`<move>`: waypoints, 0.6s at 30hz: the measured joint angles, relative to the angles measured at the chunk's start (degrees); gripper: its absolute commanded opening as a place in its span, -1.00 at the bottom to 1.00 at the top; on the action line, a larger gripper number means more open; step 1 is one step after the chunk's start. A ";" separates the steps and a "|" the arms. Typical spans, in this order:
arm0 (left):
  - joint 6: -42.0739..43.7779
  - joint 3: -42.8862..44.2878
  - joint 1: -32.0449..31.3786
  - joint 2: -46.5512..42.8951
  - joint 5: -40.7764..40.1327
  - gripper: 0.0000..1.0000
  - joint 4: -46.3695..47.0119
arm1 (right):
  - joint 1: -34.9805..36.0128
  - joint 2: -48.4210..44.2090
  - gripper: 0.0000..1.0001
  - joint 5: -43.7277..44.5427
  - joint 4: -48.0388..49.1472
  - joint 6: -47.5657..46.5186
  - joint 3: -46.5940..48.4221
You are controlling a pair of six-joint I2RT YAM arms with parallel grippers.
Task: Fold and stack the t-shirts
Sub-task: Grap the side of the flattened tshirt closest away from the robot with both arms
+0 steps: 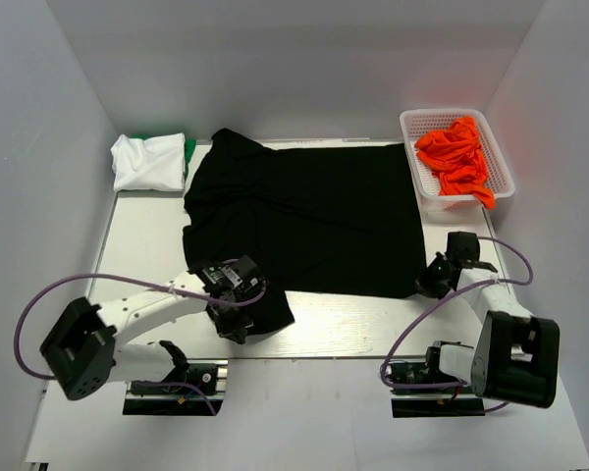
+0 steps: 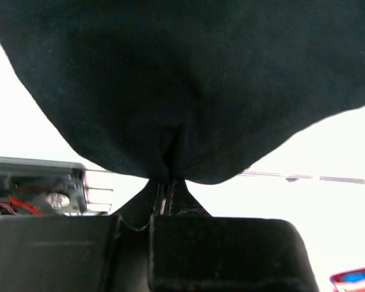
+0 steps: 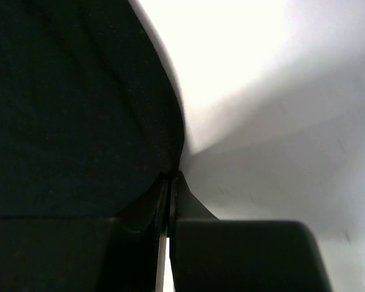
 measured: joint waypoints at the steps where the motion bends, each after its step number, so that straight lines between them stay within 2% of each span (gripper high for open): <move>1: -0.35 -0.11 0.00 -1.49 0.94 -1.00 -0.59 | 0.00 -0.94 -1.00 0.20 -1.97 -0.04 -0.17; 7: -1.86 -1.55 0.00 -10.88 6.95 -1.00 -7.23 | 0.07 -7.13 -1.00 -1.01 -12.92 0.24 -0.74; 14: -0.42 -0.79 0.00 -11.82 13.60 -1.00 -14.88 | 0.13 -8.83 -1.00 -1.42 -23.67 0.26 3.82; 18: 1.79 -0.55 0.00 -11.61 14.16 -1.00 -18.53 | 0.15 -9.49 -1.00 0.22 -26.86 0.17 5.66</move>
